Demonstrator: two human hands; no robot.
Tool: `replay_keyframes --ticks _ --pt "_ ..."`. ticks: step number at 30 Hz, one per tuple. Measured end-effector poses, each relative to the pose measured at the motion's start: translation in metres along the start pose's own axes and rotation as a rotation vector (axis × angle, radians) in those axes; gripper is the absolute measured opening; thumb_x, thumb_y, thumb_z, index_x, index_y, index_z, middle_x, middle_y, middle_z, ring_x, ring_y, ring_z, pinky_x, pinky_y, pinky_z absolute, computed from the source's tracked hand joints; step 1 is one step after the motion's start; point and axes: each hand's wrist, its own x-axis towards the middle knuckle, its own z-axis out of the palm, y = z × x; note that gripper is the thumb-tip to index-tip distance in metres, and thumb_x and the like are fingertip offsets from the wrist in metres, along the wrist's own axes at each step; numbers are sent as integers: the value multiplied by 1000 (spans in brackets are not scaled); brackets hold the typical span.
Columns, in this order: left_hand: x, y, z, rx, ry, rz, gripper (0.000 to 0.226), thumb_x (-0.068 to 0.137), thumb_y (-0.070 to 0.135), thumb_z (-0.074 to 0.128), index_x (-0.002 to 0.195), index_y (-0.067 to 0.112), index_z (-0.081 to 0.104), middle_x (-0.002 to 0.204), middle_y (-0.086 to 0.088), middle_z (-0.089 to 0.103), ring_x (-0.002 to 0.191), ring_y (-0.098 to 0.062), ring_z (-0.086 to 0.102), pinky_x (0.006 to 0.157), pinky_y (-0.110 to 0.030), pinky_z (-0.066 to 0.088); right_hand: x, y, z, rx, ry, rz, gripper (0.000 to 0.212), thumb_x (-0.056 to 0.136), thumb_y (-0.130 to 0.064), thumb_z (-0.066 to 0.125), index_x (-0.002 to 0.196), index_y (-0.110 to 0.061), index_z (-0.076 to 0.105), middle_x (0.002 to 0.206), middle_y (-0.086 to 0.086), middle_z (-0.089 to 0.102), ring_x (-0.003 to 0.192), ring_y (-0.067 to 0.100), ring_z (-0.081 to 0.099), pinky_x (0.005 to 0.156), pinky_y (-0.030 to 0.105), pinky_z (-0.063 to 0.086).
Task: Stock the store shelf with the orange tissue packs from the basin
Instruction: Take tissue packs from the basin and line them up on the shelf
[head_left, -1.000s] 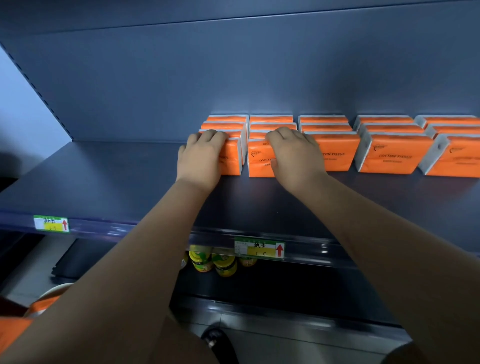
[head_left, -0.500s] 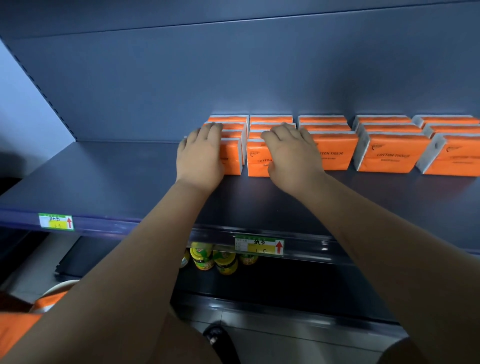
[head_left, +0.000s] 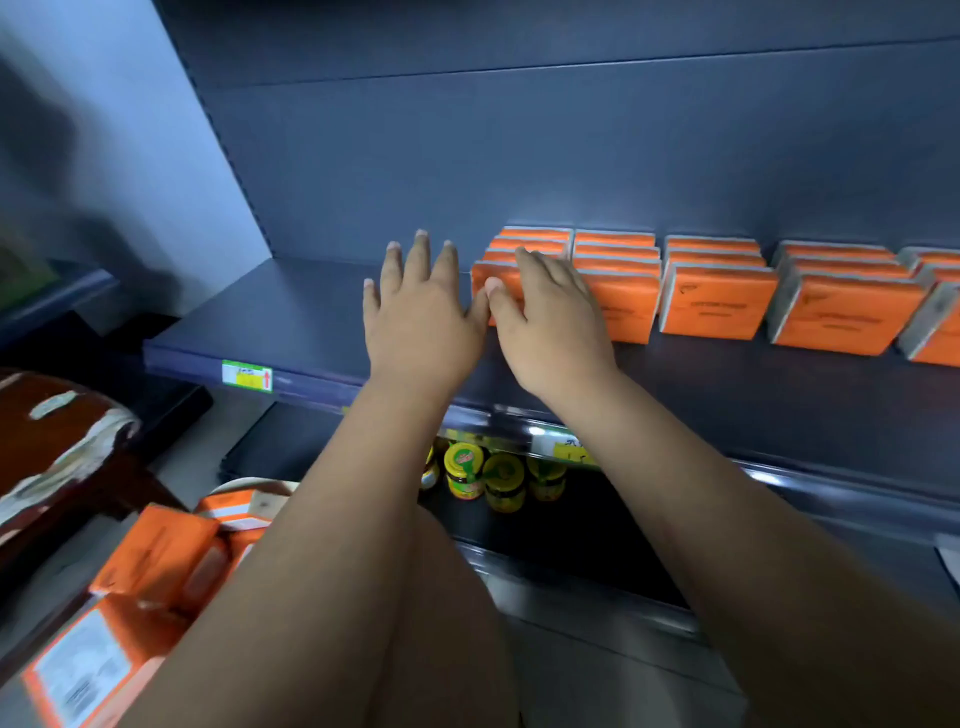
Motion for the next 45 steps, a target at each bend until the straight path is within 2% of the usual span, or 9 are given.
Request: replay_keyframes --ticks 4,11,19,30,33,36,40,43,45 --pt "-39 -27 -33 50 48 -114 73 102 62 32 163 22 25 173 -4 14 160 -29 4 126 -55 12 -20 -50 4 -39 -17 -14 67 105 -54 31 158 -13 34 163 6 37 155 26 21 126 46 6" --pt "-117 -111 -102 169 151 -318 72 100 65 38 161 26 31 171 -4 22 159 -32 9 125 -56 14 -74 -154 22 193 -139 -53 65 108 -48 32 159 -8 30 164 11 34 155 29 20 125 42 17" --pt "-183 -171 -104 137 177 -452 71 96 62 37 155 22 43 165 -4 37 156 -32 23 123 -53 22 -129 -197 77 118 -245 -172 62 106 -48 35 152 -6 41 154 14 48 148 35 35 120 47 29" --pt "-232 -212 -24 81 -205 -568 68 103 59 40 158 20 34 169 -5 28 158 -33 13 126 -52 15 -158 -145 143 -122 -806 -93 48 100 -48 45 133 -14 57 138 11 56 125 34 53 97 43 47" --pt "-242 -220 -1 55 -292 -565 67 103 59 40 156 19 38 167 -4 32 158 -31 15 126 -52 18 -164 -137 147 -201 -1021 -102 46 93 -32 53 139 -32 53 137 3 55 122 29 55 99 39 50" --pt "-251 -225 23 26 -453 -543 62 100 59 46 147 19 50 158 -4 45 152 -30 30 121 -50 30 -172 -131 161 -232 -1196 -148 63 80 -31 50 139 -51 44 136 0 54 119 28 55 101 42 51" --pt "-256 -224 33 -115 -626 -550 46 95 59 46 113 24 70 120 -4 68 115 -30 60 99 -44 51 -175 -122 172 -329 -1303 -274 66 101 -27 51 161 -34 26 158 5 37 138 31 43 116 35 37" --pt "-258 -229 31 -159 -607 -556 35 103 36 52 104 6 69 110 -18 69 105 -38 63 92 -43 51 -172 -121 180 -346 -1237 -524 51 108 -17 47 158 -14 35 156 16 44 107 21 57 86 15 46" --pt "-258 -234 24 -157 -537 -549 31 102 32 55 100 5 69 104 -18 68 101 -38 64 89 -42 52 -169 -107 194 -256 -1191 -539 43 100 -7 59 143 -13 56 143 16 57 89 18 59 68 15 51"
